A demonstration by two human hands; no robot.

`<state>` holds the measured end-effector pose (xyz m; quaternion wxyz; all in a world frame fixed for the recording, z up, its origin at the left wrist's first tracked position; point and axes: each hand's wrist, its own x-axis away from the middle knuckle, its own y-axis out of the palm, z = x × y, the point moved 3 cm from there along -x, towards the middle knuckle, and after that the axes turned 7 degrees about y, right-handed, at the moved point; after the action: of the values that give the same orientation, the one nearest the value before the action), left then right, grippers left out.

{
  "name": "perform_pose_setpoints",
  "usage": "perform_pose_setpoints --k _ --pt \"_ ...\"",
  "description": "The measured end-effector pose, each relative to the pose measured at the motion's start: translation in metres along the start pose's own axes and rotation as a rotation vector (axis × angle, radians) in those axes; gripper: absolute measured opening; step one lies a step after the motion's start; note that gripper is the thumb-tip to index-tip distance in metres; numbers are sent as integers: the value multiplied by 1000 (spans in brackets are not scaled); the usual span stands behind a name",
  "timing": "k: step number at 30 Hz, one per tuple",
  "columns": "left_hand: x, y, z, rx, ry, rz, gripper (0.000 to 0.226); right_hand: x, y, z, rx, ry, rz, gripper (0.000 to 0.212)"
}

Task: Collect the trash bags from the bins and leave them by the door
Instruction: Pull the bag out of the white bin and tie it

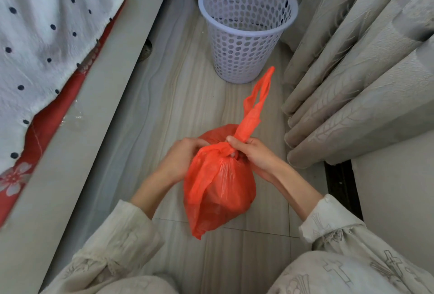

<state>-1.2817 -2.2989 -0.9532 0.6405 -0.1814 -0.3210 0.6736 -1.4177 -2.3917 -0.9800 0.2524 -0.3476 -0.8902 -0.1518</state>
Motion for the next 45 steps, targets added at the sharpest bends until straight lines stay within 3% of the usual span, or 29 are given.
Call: perform_pose_setpoints --k 2,4,5,8,13,16,21,25,28,32,34,36,37,39,41,45 --pt "0 7 6 25 122 69 18 -1 -2 3 -26 -1 -3 39" --pt "0 10 12 213 166 137 3 -2 -3 7 -26 20 -28 35" --pt "0 11 14 242 184 138 6 -1 -4 8 -29 30 -44 33" --pt "-5 18 5 170 180 119 45 5 -7 5 51 15 -113 28" --pt "-6 27 -2 166 129 150 19 15 -9 -10 241 -10 -258 22" --pt "-4 26 -5 224 118 157 22 17 -7 -14 368 1 -297 23" --pt "-8 28 -8 298 36 177 6 11 5 -15 548 -153 -142 34" --pt "-12 28 -9 332 -2 218 7 5 7 -13 699 -351 58 13" --pt "-16 31 -9 360 -4 237 6 5 6 -13 768 -424 138 36" --pt "-17 38 -6 340 -6 226 16 8 -2 3 677 -343 287 37" --pt "-18 39 -3 333 3 217 24 9 -3 6 593 -310 330 22" --pt "-18 39 -1 342 -4 217 17 8 -3 3 527 -290 370 6" --pt "-17 39 -1 348 -11 223 13 8 -4 1 473 -266 386 15" --pt "-15 41 -3 344 -41 228 10 7 -4 0 265 -156 362 27" --pt "-12 42 -5 342 -67 229 12 8 -3 1 53 -43 297 25" --pt "-10 38 -7 357 -102 243 28 11 -2 -2 -88 89 181 14"
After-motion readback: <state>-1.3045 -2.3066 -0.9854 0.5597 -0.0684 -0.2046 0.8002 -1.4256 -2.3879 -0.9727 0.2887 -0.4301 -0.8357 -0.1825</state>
